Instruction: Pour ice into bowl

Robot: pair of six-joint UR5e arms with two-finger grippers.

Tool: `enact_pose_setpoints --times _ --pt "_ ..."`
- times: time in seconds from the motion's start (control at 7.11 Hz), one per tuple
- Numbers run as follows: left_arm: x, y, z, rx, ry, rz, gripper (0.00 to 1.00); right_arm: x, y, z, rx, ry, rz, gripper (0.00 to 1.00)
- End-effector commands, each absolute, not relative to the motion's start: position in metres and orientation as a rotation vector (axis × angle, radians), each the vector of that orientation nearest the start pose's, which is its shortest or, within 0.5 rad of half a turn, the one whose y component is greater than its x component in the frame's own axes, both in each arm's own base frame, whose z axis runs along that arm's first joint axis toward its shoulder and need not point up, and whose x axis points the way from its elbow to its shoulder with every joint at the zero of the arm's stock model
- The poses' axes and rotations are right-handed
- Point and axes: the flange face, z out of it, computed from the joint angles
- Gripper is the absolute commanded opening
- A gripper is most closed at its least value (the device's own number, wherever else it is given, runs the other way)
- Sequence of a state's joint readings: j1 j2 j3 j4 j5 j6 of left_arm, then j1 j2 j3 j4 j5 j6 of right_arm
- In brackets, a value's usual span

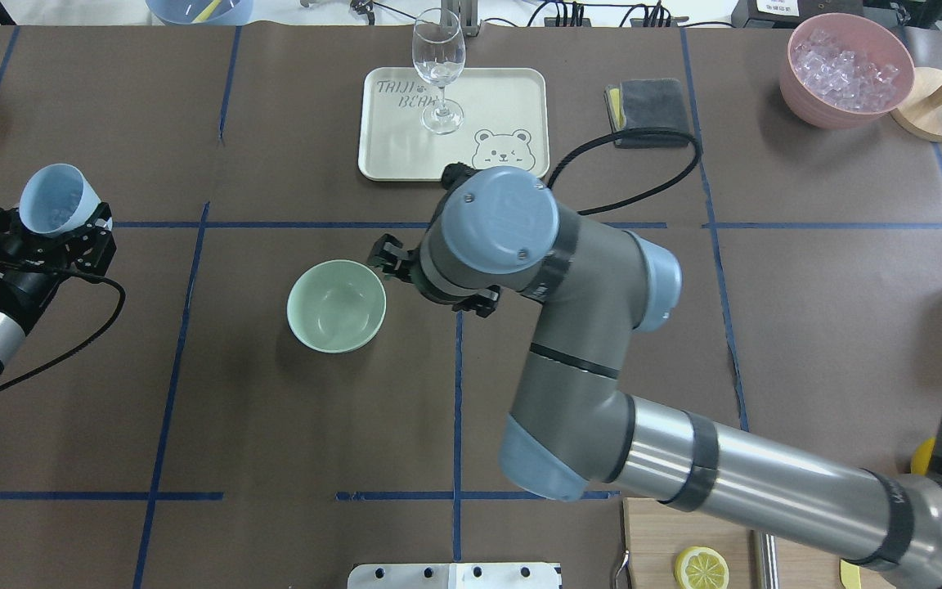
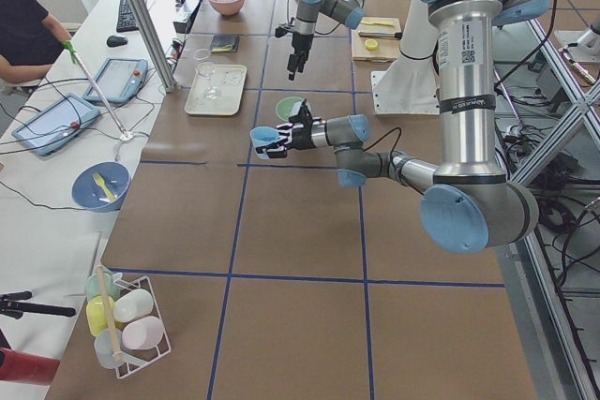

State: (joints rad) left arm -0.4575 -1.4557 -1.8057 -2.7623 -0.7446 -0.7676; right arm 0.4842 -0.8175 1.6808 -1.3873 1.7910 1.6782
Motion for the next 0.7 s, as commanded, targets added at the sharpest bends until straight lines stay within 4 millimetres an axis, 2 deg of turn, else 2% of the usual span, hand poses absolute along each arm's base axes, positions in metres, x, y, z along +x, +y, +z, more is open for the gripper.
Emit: enact_pose_setpoints --times 0.0,0.14,0.42,0.56 --pt "0.362 -0.368 0.417 1.308 0.448 -0.228 0.0 -0.472 -0.416 0.177 -0.021 -1.063 0.386 1.0" --pt "0.387 -0.355 0.405 1.314 0.391 -0.19 0.0 -0.458 -0.418 0.193 -0.023 -1.051 0.376 1.0" --pt "0.415 -0.328 0.407 1.316 0.312 -0.102 0.0 -0.439 -0.409 0.22 0.008 -1.03 0.316 1.0" --pt "0.429 -0.318 0.398 1.368 0.115 0.053 0.0 -0.437 -0.41 0.224 0.005 -1.027 0.317 1.0"
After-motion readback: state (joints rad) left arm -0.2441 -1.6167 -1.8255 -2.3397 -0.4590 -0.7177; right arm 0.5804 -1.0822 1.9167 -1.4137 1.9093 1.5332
